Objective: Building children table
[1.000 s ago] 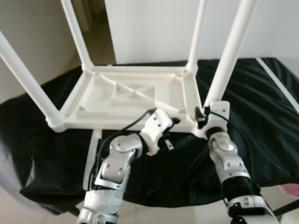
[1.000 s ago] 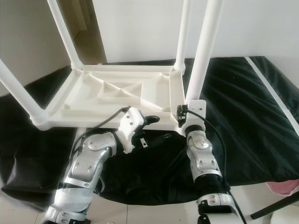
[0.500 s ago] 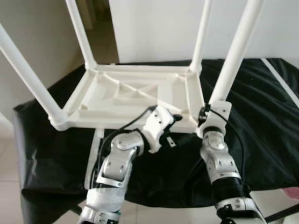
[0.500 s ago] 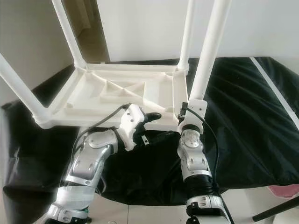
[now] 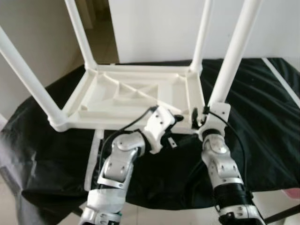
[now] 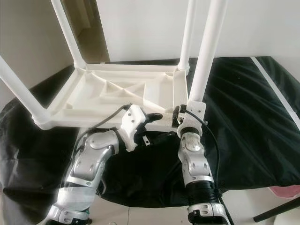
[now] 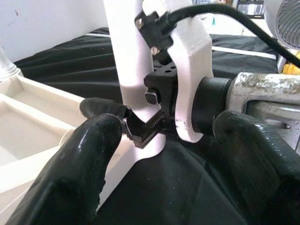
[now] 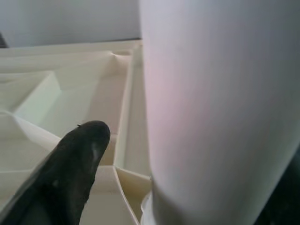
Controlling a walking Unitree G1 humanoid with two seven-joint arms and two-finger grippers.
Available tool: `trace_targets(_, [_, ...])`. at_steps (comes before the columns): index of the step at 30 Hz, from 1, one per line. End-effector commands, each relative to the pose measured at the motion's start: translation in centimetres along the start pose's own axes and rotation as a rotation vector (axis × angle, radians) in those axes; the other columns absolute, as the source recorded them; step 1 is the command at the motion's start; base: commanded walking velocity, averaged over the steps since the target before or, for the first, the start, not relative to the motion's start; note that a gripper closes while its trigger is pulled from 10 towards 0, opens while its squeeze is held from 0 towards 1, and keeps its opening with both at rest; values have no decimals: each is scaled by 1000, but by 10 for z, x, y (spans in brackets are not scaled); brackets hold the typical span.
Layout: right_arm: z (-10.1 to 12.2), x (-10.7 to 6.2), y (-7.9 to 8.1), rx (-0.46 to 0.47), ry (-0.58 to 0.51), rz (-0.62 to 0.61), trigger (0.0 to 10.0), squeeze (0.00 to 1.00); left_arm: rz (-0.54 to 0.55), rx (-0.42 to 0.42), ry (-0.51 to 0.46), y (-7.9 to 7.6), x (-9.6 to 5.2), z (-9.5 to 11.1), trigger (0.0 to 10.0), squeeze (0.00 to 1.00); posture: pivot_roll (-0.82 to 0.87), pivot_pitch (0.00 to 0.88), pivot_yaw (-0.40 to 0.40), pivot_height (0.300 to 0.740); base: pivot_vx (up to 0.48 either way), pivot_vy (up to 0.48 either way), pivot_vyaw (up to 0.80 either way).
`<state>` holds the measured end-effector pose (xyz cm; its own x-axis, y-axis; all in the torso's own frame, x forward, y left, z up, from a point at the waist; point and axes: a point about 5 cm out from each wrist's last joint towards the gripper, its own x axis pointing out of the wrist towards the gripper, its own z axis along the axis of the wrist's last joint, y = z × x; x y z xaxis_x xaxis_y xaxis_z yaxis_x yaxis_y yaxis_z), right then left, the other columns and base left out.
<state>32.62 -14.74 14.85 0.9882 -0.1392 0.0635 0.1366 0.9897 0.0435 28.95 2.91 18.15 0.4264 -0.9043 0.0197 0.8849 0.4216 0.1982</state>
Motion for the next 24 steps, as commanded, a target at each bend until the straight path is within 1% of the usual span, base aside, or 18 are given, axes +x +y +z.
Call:
trace_targets(1, [0,-3,-6,7,-15,54,10000,1000,151,-6,17,8,0,-4,10000,0,-33,0,42,740,0,0,0])
trace_targets(2, [0,-4,-9,0,-19,78,10000,1000,150,-5,18,8,0,-4,10000,0,-33,0,42,740,0,0,0])
trace_targets(3, [0,-4,-9,0,-19,78,10000,1000,150,-5,18,8,0,-4,10000,0,-33,0,42,740,0,0,0])
trace_targets(5, [-2,-6,-22,-27,-18,170,10000,1000,149,-4,17,9,0,-3,10000,0,-36,0,44,740,0,0,0])
trace_targets(7, [-2,-6,-22,-27,-18,170,10000,1000,149,-4,17,9,0,-3,10000,0,-36,0,44,740,0,0,0])
trace_targets(8, [-3,-6,-26,-35,-19,200,10000,1000,148,-4,17,9,0,-3,10000,0,-36,0,44,740,0,0,0])
trace_targets(9, [-3,-7,-31,-66,-26,248,10000,369,147,-3,17,9,0,-3,10000,0,-39,0,48,740,0,0,0])
trace_targets(10, [-3,-7,-31,-66,-26,248,10000,369,147,-3,17,9,0,-3,10000,0,-39,0,48,740,0,0,0])
trace_targets(11, [-1,-6,-42,-101,-24,354,10000,0,142,-3,16,8,0,-3,10000,0,-41,0,51,740,0,0,0])
trace_targets(12, [-1,-6,-42,-101,-24,354,10000,0,142,-3,16,8,0,-3,10000,0,-41,0,51,740,0,0,0])
trace_targets(13, [0,-5,-46,-106,-24,386,10000,0,140,-3,16,8,1,-3,10000,0,-41,0,51,740,0,0,0])
trace_targets(14, [1,-5,-47,-118,-22,443,10000,0,137,-4,16,8,1,-3,10000,0,-46,0,57,740,0,0,0])
trace_targets(15, [1,-5,-47,-118,-22,443,10000,0,137,-4,16,8,1,-3,10000,0,-46,0,57,740,0,0,0])
trace_targets(17, [2,-4,-47,-134,-11,519,10000,0,134,-4,17,7,1,-3,10000,0,-46,0,57,740,0,0,0])
trace_targets(20, [3,-4,-48,-146,1,585,10000,0,131,-4,17,8,1,-3,10000,0,-45,0,59,740,0,0,0])
trace_targets(22, [3,2,-52,-178,23,631,10000,0,131,-4,17,8,1,-3,10000,0,-43,0,59,740,0,0,0])
trace_targets(24, [3,5,-53,-189,29,642,10000,0,130,-4,17,8,1,-3,10000,0,-43,0,59,740,0,0,0])
